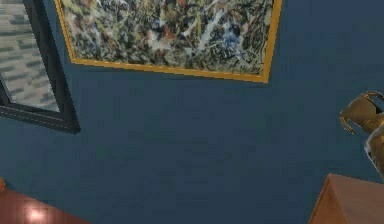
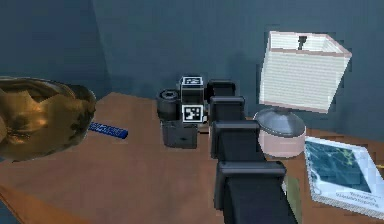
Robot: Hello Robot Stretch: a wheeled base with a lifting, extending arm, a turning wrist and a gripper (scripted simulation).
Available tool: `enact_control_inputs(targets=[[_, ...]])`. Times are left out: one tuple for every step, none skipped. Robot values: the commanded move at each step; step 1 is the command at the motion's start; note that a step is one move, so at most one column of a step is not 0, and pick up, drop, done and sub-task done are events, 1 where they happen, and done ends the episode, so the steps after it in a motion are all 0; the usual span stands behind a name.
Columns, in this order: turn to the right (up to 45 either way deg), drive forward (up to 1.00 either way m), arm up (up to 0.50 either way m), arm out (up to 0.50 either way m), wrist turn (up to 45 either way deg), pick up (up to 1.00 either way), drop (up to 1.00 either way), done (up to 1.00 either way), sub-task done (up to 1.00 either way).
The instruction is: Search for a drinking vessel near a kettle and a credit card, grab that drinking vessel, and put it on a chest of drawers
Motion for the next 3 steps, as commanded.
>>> enact_control_inputs(targets=[[0.0, 0.00, 0.00, 0.00, 45.0, 0.00, 0.00, 0.00, 0.00], [0.0, 0.00, 0.00, 0.00, 6.0, 0.00, 0.00, 0.00, 0.00], [0.0, 0.00, -0.12, 0.00, 0.0, 0.00, 0.00, 0.00, 0.00]])
